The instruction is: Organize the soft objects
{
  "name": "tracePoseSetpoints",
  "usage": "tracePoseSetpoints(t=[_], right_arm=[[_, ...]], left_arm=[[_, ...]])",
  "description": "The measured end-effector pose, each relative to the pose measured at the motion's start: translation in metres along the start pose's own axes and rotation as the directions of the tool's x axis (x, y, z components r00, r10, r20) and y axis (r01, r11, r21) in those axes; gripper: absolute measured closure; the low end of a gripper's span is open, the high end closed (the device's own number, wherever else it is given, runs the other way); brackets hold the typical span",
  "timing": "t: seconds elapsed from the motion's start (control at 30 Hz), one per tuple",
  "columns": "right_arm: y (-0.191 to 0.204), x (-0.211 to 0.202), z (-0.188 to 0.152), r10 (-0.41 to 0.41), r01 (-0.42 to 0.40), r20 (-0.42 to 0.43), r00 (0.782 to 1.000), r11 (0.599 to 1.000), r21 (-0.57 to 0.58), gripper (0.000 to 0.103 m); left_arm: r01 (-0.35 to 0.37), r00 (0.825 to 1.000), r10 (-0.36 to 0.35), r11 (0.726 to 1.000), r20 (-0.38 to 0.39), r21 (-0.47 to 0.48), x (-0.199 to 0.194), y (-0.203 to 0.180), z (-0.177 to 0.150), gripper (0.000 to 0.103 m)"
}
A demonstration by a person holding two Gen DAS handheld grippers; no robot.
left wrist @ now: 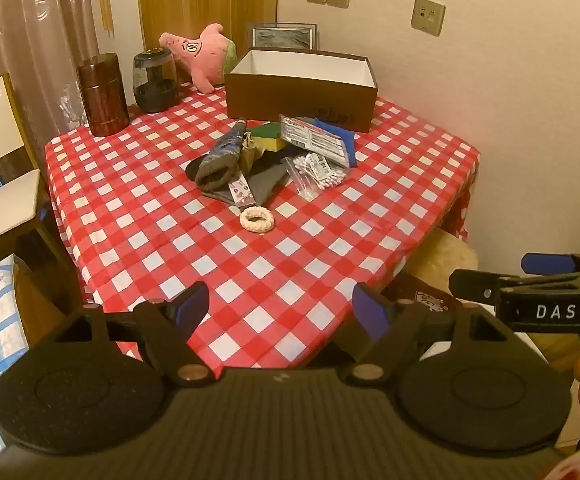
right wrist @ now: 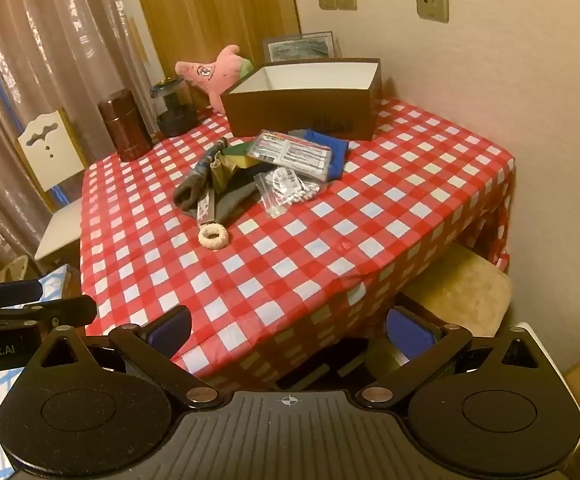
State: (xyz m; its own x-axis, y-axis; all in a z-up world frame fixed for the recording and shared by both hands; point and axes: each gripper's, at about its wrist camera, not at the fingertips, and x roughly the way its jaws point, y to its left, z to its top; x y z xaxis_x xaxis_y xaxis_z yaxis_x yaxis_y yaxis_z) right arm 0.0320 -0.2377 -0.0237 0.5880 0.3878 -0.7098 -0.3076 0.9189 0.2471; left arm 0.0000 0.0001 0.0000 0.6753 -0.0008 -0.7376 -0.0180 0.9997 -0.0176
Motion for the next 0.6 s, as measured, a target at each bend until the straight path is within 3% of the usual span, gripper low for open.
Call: tracePoseSetpoints(t=[0.6], right_arm=[[-0.0005, -0.0020, -0.0005, -0.007, 0.007, 0.011, 1.000, 1.000, -0.007, 0.000]], left_arm=[[0.002, 1.000, -0.002, 1.000, 0.004, -0.002, -0.0002, 0.0001, -0.0001, 0.026]])
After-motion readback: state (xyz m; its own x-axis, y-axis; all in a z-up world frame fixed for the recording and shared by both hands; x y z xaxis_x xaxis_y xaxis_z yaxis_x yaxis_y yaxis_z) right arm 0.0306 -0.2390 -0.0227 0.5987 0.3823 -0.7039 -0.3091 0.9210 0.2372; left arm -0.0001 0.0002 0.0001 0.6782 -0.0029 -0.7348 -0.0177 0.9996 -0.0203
